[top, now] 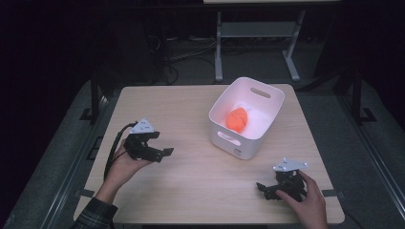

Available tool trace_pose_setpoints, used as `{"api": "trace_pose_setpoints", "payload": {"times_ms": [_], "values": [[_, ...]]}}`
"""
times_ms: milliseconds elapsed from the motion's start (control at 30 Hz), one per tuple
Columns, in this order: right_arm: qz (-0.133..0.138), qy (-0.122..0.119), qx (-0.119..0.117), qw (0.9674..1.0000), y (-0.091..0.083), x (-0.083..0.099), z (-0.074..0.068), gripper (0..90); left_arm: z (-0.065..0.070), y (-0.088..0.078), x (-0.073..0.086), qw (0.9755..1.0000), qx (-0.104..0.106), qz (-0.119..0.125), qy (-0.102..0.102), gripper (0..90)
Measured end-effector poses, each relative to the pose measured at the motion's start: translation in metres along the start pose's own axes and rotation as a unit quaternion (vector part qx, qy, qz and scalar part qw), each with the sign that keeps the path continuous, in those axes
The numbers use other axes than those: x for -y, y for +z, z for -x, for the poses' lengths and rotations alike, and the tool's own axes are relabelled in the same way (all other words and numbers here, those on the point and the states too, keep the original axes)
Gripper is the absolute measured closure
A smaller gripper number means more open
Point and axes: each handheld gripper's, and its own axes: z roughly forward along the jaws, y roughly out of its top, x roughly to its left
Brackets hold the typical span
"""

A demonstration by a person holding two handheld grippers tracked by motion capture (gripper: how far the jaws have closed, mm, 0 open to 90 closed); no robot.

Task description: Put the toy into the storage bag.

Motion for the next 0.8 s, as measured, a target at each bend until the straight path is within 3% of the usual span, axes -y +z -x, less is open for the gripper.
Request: {"api": "trace_pose_setpoints", "payload": {"times_ms": [267, 800], "values": [[-0.001, 0.0, 0.001, 1.0, 0.0, 0.0, 0.0, 0.0, 0.004, -0.001, 0.023, 0.9999, -0.011, -0.009, -0.001, 13.8], [0.0, 0.0, 0.001, 1.0, 0.0, 0.0, 0.0, 0.0, 0.016, -0.005, 0.066, 0.9998, -0.019, 0.004, -0.004, 13.8]]}}
